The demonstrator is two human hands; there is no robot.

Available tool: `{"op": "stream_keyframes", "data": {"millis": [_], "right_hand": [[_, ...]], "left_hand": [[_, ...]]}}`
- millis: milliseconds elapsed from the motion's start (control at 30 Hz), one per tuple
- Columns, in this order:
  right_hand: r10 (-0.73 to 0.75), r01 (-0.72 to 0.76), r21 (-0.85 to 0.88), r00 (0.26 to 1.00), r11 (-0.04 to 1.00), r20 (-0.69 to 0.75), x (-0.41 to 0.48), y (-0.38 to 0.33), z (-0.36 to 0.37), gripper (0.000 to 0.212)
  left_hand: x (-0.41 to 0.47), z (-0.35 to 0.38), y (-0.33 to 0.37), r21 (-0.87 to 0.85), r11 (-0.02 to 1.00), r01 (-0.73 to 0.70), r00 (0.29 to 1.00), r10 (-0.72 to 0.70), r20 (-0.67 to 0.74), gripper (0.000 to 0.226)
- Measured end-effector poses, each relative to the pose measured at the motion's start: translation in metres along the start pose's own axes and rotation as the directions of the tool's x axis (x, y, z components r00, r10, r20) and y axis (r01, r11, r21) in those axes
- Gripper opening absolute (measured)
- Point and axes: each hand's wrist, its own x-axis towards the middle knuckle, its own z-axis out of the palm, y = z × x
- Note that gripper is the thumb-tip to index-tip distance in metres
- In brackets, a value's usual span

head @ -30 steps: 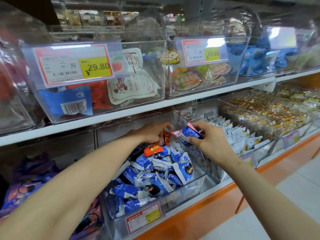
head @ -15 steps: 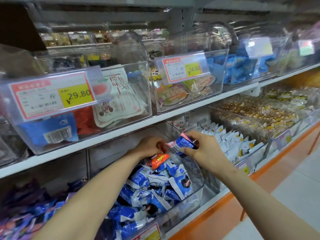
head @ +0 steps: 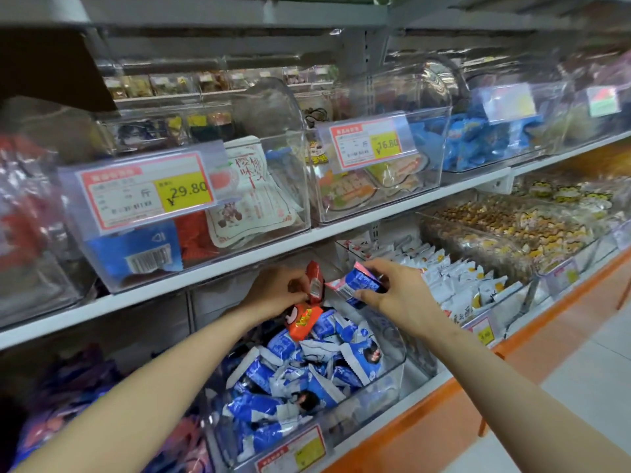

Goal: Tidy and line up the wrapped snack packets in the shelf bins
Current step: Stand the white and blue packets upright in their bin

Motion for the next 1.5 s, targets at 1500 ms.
{"op": "stream_keyframes", "data": {"millis": [1500], "right_hand": [[-0.530, 0.442, 0.328, 0.807, 0.835, 0.260, -0.075, -0.225, 0.172, 0.030]], "left_hand": [[-0.366, -0.149, -0.013, -0.163, 0.967, 0.196, 0.758, -0.255, -0.600, 0.020]]}}
